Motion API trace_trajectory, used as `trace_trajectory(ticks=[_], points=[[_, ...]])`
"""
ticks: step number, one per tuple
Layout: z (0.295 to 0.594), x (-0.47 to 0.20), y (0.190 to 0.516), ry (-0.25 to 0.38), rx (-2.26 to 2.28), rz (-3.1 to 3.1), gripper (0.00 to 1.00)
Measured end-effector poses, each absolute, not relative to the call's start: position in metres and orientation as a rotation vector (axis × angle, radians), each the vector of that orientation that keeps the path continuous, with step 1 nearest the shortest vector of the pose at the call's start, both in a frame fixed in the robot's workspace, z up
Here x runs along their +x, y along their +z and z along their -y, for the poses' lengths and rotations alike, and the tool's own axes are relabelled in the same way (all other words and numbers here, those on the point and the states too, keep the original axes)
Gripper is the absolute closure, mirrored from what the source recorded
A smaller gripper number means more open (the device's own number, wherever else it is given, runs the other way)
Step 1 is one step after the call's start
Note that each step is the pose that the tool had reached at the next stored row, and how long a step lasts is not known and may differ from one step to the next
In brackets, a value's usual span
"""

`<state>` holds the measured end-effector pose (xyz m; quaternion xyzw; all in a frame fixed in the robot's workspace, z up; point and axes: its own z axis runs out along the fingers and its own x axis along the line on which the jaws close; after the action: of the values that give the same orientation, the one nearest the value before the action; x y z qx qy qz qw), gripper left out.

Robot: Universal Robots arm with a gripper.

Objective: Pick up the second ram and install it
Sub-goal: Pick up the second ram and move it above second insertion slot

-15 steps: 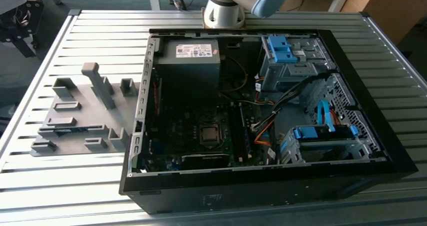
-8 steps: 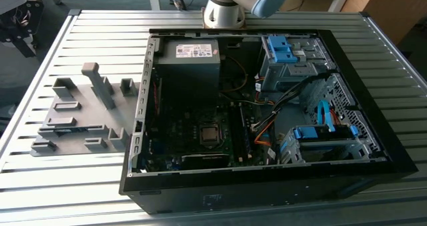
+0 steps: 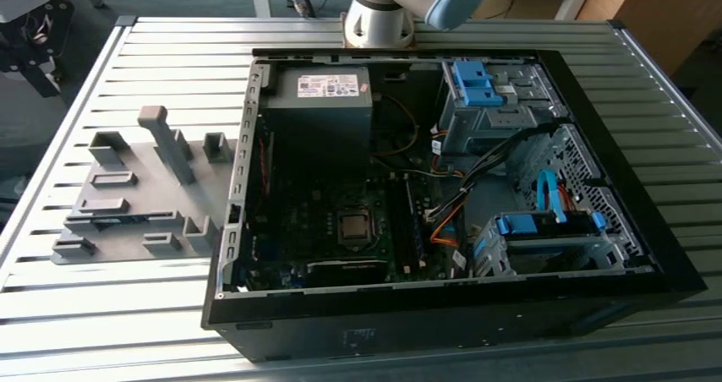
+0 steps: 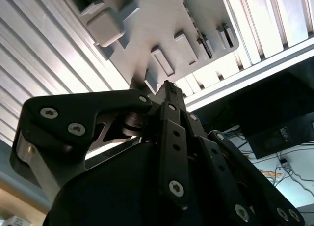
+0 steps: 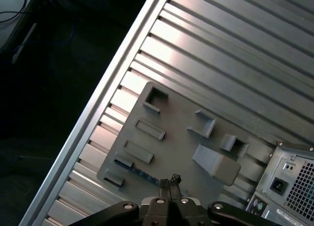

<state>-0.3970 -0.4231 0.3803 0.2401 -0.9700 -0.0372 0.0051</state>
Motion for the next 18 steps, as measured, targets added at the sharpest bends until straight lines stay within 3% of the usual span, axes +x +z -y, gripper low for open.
trace_trajectory(ticks=[18], points=[[0.4232,-0.3980,0.3799,-0.116,0.875,3.001,0.89]])
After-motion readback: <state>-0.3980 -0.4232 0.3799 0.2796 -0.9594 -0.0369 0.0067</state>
